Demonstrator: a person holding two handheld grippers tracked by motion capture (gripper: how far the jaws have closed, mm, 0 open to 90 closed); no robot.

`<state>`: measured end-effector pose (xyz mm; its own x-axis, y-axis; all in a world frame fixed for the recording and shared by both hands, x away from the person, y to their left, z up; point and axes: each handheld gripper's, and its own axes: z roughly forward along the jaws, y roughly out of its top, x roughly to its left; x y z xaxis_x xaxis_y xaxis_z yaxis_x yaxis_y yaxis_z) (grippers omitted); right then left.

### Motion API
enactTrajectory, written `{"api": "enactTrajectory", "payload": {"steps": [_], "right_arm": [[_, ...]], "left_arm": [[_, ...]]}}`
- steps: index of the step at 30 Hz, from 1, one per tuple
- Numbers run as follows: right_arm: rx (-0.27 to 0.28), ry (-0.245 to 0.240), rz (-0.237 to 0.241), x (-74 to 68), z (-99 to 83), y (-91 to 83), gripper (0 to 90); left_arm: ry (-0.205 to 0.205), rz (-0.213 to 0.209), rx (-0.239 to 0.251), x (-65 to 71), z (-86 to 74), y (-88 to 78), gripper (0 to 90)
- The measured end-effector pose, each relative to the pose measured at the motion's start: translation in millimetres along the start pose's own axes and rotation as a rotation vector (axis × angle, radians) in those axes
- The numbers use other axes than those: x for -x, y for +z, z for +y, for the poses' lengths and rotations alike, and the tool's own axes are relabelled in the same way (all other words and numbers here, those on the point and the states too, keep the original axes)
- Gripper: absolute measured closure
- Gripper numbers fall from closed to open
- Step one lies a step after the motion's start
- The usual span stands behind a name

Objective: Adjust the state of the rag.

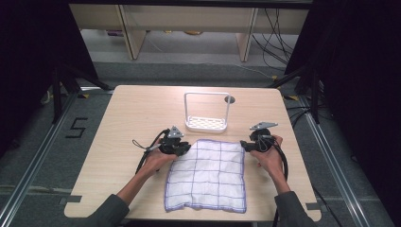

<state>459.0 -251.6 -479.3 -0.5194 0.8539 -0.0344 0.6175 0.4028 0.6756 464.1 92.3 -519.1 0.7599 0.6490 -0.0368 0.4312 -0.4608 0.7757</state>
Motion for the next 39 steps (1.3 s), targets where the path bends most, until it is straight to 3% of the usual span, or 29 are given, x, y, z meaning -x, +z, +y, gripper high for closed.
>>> {"api": "enactTrajectory", "payload": {"steps": [3,4,8,17,22,23,24,26,28,34,36,37,39], "right_arm": [[-0.006,0.017,0.002,-1.3,0.6,0.6,49.8],[-0.003,-0.004,0.002,-0.7,0.2,2.2,50.5],[-0.014,-0.014,0.007,-2.9,1.2,8.3,51.3],[-0.062,-0.012,0.0,-7.2,2.1,22.3,51.3],[-0.054,-0.012,0.005,-5.2,0.3,27.5,58.2],[-0.077,0.031,0.017,-7.2,0.7,25.1,61.5],[-0.062,-0.005,0.024,-3.4,0.0,26.9,66.7],[-0.058,0.057,0.061,-6.3,-1.1,26.2,77.5],[-0.068,0.054,0.085,-5.3,-1.1,26.0,83.9],[-0.066,0.057,0.085,-6.1,1.0,23.8,86.8],[-0.038,0.052,0.085,-6.2,3.4,20.7,86.9],[-0.02,0.029,0.084,-5.0,4.5,19.3,86.9],[0.012,0.042,0.088,-5.8,7.9,14.6,86.9]], "left_arm": [[0.016,0.008,0.007,0.6,1.0,-1.1,86.5],[0.014,0.015,0.013,0.1,0.9,-1.7,86.5],[0.015,0.035,0.027,-3.4,1.0,-6.1,87.4],[-0.038,0.081,0.069,-18.7,0.3,-17.3,87.3],[-0.036,0.089,0.081,-21.9,0.5,-19.4,87.3],[-0.039,0.098,0.078,-22.1,0.4,-19.8,87.3],[-0.045,0.099,0.08,-22.9,-0.3,-19.8,87.3],[-0.058,0.101,0.093,-24.7,-1.6,-19.0,87.4],[-0.054,0.104,0.083,-27.2,-2.3,-20.7,87.3],[-0.054,0.102,0.08,-28.5,-2.4,-21.7,87.4],[-0.056,0.105,0.089,-28.9,-2.5,-22.0,87.4],[-0.077,0.108,0.105,-27.7,-2.4,-21.5,87.4],[-0.06,0.109,0.093,-29.8,-1.9,-24.1,87.4]]}}
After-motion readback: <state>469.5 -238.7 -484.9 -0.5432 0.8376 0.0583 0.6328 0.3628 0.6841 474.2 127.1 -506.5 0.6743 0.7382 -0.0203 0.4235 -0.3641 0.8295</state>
